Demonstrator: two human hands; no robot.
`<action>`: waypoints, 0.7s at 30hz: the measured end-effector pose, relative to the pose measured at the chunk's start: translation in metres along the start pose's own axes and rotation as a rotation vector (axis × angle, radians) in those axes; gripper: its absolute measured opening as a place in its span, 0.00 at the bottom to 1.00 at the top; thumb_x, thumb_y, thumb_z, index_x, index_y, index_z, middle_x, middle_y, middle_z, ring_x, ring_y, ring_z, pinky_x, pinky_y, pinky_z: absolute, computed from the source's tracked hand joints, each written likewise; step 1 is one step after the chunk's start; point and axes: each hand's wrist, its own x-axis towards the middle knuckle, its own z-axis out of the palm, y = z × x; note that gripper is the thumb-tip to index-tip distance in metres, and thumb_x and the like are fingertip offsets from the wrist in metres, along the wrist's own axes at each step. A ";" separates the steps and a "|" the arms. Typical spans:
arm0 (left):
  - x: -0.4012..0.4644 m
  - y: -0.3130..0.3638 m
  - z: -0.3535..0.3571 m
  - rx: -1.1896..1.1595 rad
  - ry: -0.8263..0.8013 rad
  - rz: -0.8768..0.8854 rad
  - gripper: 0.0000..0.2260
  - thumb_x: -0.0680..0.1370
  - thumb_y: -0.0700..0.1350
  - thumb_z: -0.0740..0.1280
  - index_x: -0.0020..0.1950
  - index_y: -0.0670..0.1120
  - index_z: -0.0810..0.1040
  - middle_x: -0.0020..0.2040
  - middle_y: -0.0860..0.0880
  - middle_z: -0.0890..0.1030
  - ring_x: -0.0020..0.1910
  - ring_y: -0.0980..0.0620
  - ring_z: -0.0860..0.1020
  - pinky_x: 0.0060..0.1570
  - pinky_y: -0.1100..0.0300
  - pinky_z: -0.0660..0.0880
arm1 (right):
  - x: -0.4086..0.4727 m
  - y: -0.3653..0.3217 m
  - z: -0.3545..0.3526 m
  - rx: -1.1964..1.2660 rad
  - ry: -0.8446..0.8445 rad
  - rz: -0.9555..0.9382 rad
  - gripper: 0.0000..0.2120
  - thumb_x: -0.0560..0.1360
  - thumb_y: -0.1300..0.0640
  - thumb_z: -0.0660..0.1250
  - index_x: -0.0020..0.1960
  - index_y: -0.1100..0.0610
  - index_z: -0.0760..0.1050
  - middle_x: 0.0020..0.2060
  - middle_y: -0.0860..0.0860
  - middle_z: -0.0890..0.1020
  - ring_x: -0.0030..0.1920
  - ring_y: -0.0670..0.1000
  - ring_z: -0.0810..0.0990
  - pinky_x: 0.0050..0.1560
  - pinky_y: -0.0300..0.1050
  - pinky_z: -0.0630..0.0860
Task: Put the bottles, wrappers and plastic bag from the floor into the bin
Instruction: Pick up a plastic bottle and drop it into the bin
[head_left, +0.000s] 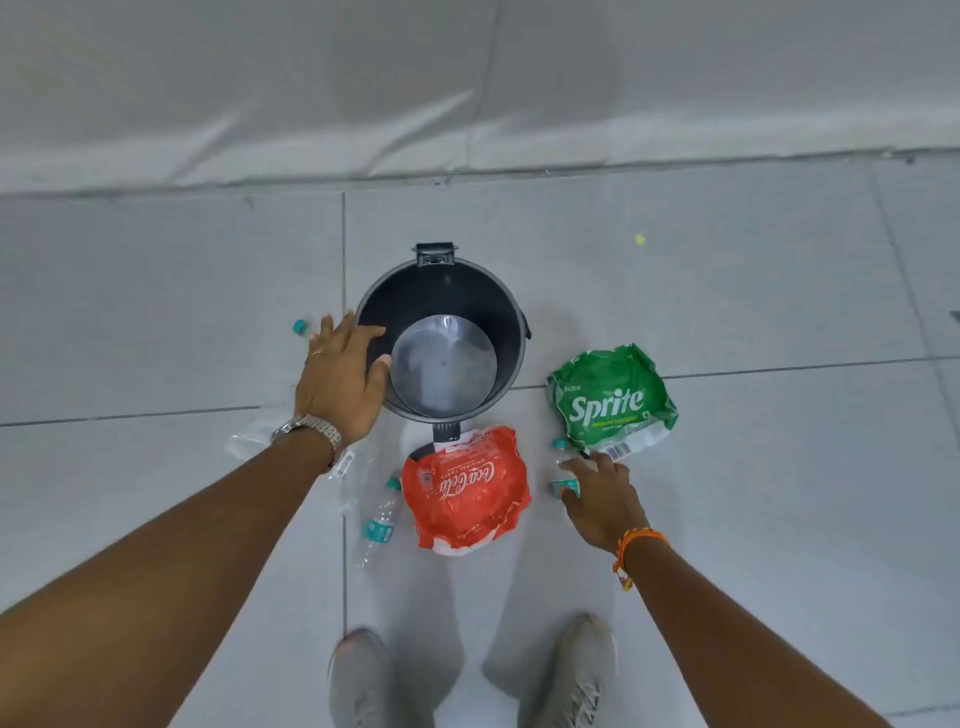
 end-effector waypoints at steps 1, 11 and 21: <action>0.000 -0.006 0.009 0.005 0.016 -0.011 0.19 0.81 0.49 0.60 0.72 0.49 0.70 0.79 0.43 0.61 0.80 0.39 0.53 0.76 0.44 0.54 | 0.005 0.003 0.009 0.017 -0.032 0.029 0.22 0.79 0.49 0.62 0.73 0.46 0.69 0.73 0.58 0.66 0.70 0.63 0.65 0.67 0.57 0.69; 0.013 -0.056 0.071 0.069 0.069 0.021 0.27 0.80 0.53 0.61 0.78 0.48 0.59 0.81 0.44 0.52 0.80 0.40 0.50 0.74 0.46 0.51 | 0.060 0.028 0.070 0.018 -0.242 0.193 0.22 0.79 0.46 0.61 0.73 0.42 0.68 0.72 0.57 0.63 0.69 0.64 0.68 0.69 0.56 0.70; 0.016 -0.061 0.075 0.107 0.035 0.023 0.31 0.80 0.58 0.54 0.79 0.46 0.56 0.82 0.44 0.49 0.80 0.40 0.49 0.75 0.45 0.50 | 0.055 0.041 0.092 0.079 -0.371 0.216 0.26 0.77 0.44 0.65 0.74 0.44 0.69 0.70 0.56 0.59 0.66 0.60 0.74 0.72 0.52 0.68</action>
